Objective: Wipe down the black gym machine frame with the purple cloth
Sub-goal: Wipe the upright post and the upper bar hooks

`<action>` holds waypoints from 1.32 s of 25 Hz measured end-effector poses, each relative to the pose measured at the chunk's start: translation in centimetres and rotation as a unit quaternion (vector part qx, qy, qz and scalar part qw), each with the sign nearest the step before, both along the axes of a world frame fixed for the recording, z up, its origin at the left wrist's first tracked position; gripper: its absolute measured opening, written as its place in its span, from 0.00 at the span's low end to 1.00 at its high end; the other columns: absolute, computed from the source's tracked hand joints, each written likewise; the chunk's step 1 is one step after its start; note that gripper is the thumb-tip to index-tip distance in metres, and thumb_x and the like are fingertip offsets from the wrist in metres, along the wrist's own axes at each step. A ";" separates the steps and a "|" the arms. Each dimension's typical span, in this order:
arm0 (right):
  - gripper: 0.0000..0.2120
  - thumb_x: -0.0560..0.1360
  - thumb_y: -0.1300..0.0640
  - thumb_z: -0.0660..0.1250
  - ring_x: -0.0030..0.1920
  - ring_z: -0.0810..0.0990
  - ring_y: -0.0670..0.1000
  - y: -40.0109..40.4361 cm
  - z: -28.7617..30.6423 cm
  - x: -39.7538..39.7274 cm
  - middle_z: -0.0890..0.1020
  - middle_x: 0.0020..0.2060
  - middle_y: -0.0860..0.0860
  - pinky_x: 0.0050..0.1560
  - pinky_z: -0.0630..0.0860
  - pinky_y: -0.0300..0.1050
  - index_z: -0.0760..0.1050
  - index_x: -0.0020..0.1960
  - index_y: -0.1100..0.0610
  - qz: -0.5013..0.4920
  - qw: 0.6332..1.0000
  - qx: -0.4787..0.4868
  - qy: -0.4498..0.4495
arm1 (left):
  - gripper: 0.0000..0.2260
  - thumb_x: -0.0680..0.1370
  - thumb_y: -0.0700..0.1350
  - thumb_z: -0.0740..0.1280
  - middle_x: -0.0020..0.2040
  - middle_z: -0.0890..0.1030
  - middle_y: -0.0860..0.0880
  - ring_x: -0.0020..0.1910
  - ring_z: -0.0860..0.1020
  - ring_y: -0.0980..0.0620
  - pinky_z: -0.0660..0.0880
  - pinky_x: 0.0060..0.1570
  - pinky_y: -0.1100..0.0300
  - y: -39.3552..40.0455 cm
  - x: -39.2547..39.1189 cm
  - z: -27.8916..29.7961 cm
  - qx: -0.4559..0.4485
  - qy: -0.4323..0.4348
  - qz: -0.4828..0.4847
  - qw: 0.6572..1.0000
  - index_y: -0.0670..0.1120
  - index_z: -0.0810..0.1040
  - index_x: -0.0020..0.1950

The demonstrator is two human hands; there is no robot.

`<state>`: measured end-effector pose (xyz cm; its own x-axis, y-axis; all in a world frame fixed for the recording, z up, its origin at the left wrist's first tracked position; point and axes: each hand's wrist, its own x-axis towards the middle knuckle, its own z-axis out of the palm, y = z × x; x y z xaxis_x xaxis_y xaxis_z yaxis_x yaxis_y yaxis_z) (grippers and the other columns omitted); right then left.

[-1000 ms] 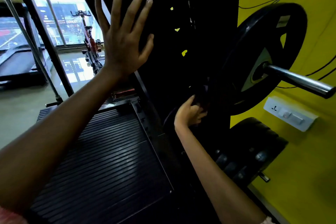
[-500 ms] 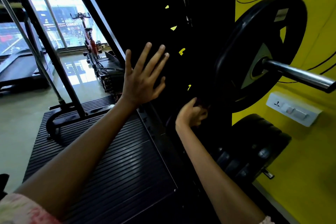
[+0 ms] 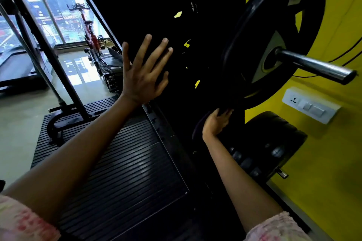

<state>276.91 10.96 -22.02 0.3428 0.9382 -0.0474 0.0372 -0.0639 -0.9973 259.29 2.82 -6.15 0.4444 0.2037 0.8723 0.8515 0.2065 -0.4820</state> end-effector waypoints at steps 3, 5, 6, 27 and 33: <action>0.27 0.82 0.47 0.49 0.76 0.49 0.56 -0.9 2.2 -0.8 0.49 0.78 0.49 0.71 0.50 0.62 0.46 0.78 0.52 -0.013 0.995 -0.062 0.074 | 0.21 0.78 0.51 0.61 0.69 0.73 0.47 0.70 0.63 0.41 0.39 0.72 0.44 0.1 0.2 -0.1 0.001 -0.005 -0.004 1.000 0.46 0.73 0.70; 0.28 0.82 0.47 0.52 0.76 0.50 0.56 -3.9 3.4 -2.7 0.48 0.78 0.48 0.71 0.51 0.60 0.47 0.78 0.51 0.015 0.999 -0.043 0.026 | 0.21 0.78 0.51 0.61 0.70 0.73 0.47 0.71 0.63 0.42 0.39 0.72 0.43 0.1 0.2 -0.2 0.004 -0.008 -0.002 1.000 0.47 0.72 0.70; 0.28 0.81 0.47 0.54 0.75 0.50 0.56 -5.6 3.5 -3.9 0.48 0.77 0.49 0.71 0.52 0.58 0.48 0.78 0.51 0.035 0.999 -0.017 -0.017 | 0.21 0.78 0.51 0.61 0.70 0.72 0.47 0.71 0.63 0.42 0.39 0.72 0.43 0.1 0.3 -0.2 0.006 -0.010 -0.003 1.000 0.47 0.72 0.70; 0.27 0.73 0.49 0.54 0.65 0.65 0.58 -10.4 3.1 -10.9 0.67 0.71 0.59 0.61 0.63 0.58 0.57 0.72 0.47 -0.121 0.956 0.232 -0.137 | 0.17 0.77 0.51 0.62 0.65 0.77 0.50 0.67 0.68 0.48 0.40 0.71 0.40 0.9 -0.8 -1.1 -0.024 0.076 -0.146 0.986 0.48 0.81 0.62; 0.25 0.80 0.57 0.55 0.70 0.64 0.63 -7.4 -3.4 -9.9 0.65 0.71 0.60 0.69 0.63 0.60 0.58 0.76 0.55 -0.148 0.989 0.028 0.011 | 0.16 0.75 0.51 0.64 0.65 0.77 0.52 0.67 0.69 0.49 0.43 0.72 0.43 1.5 -1.1 -2.4 -0.011 0.130 -0.187 0.974 0.48 0.82 0.59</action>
